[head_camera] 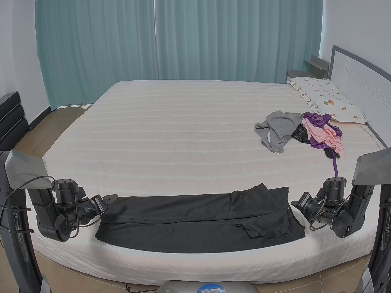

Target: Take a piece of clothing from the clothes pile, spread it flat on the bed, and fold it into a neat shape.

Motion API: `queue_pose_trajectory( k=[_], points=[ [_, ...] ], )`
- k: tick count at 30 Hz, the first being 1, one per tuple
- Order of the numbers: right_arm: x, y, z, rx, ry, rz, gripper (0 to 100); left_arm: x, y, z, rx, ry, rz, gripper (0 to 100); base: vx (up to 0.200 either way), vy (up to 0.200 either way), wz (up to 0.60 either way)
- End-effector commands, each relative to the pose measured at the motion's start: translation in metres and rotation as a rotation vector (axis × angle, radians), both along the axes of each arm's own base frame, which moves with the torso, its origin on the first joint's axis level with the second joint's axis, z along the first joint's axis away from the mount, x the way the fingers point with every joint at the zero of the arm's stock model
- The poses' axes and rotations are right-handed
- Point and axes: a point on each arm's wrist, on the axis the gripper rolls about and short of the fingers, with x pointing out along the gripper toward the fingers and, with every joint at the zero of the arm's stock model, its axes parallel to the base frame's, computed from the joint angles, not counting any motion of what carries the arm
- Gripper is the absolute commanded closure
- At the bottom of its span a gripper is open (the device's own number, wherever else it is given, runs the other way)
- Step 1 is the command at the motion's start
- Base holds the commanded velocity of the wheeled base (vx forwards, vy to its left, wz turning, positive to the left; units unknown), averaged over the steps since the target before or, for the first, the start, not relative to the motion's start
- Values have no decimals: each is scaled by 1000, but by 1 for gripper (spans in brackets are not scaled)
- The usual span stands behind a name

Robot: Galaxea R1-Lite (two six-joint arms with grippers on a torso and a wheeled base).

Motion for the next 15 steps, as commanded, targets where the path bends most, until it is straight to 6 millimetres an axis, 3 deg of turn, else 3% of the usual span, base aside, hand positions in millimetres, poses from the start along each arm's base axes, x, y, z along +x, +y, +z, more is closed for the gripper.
queue_pose_trajectory(
  k=[1, 7, 14, 15],
  points=[
    [-1, 2, -1, 0, 5, 7, 100, 43, 2, 10, -26, 41, 8, 0, 0, 0, 0],
    [-2, 5, -1, 0, 6, 16, 100, 67, 3, 4, -39, 117, 13, 0, 0, 0, 0],
    [-2, 7, -1, 0, 8, 24, 100, 67, 3, -6, -33, 162, 11, 0, 0, 0, 0],
    [-2, 7, -1, 0, 6, 24, 100, 66, 3, -6, -34, 168, 10, 100, 0, 0, 0]
  ],
)
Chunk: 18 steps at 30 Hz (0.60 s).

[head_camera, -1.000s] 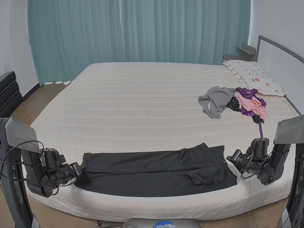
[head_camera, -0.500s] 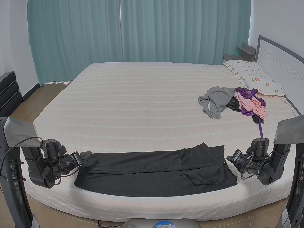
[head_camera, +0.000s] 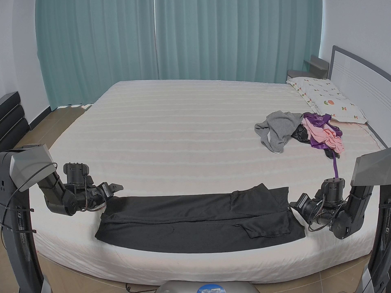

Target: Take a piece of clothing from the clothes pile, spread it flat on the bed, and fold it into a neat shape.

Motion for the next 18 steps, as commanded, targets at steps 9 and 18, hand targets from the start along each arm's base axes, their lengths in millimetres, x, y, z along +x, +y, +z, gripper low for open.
queue_pose_trajectory(
  k=[9, 18],
  points=[
    [0, 1, -1, 0, 2, 4, 100, 2, 3, -6, 2, 11, 21, 100, 0, 0, 0],
    [-1, 1, -1, -10, 4, -6, 100, 5, 17, -4, -9, 0, 66, 100, 0, 0, 0]
  ],
)
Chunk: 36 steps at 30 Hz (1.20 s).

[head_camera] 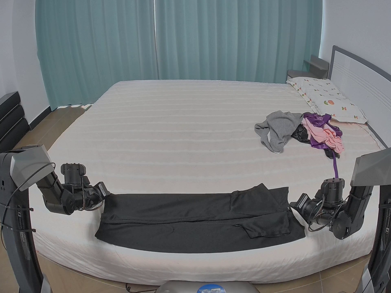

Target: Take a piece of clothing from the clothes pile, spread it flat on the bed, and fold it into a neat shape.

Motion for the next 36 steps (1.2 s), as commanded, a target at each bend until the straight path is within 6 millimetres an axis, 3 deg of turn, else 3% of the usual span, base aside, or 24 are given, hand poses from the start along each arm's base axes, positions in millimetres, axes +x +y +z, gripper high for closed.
queue_pose_trajectory(
  k=[1, 14, 15, 24, 30, 36],
  points=[
    [0, 0, -1, -3, 3, 0, 100, 3, 4, 2, -13, -13, 20, 100, 0, 0, 0],
    [0, 3, -1, -3, 4, 8, 100, 13, 3, 1, -27, -25, 25, 100, 0, 0, 0],
    [0, 3, -2, -4, 5, 6, 100, 13, 3, 1, -27, -23, 25, 0, 0, 0, 0],
    [-2, 3, -1, -4, 7, 6, 100, 9, 4, 7, -93, 6, 82, 0, 0, 0, 0],
    [-6, 2, 3, -2, 0, 5, 100, -43, 2, 29, -134, 75, 40, 0, 0, 0, 0],
    [-10, 6, 7, -1, -3, 21, 100, -84, -3, 20, -142, 174, 35, 0, 0, 0, 0]
  ],
)
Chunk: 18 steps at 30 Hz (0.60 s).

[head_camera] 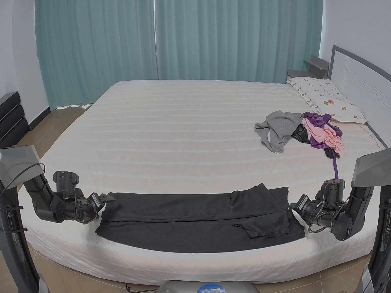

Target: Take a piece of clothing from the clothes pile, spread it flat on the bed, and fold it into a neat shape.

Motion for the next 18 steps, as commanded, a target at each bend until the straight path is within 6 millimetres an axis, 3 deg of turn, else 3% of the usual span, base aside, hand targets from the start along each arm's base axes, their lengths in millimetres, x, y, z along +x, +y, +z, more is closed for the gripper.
queue_pose_trajectory(
  k=[1, 7, 10, 18],
  points=[
    [-5, 3, 6, 2, -7, 14, 100, -38, -4, 13, -10, 32, -12, 0, 0, 0, 0],
    [-7, 5, 6, 1, -4, 19, 100, -79, -9, 11, -14, 51, -9, 0, 0, 0, 0],
    [-7, 4, 6, 1, -4, 19, 100, -90, -11, 9, 2, 31, -8, 0, 0, 0, 0],
    [-7, 4, 6, 1, -3, 19, 100, -82, -14, -8, 55, 9, 21, 0, 0, 0, 0]
  ],
)
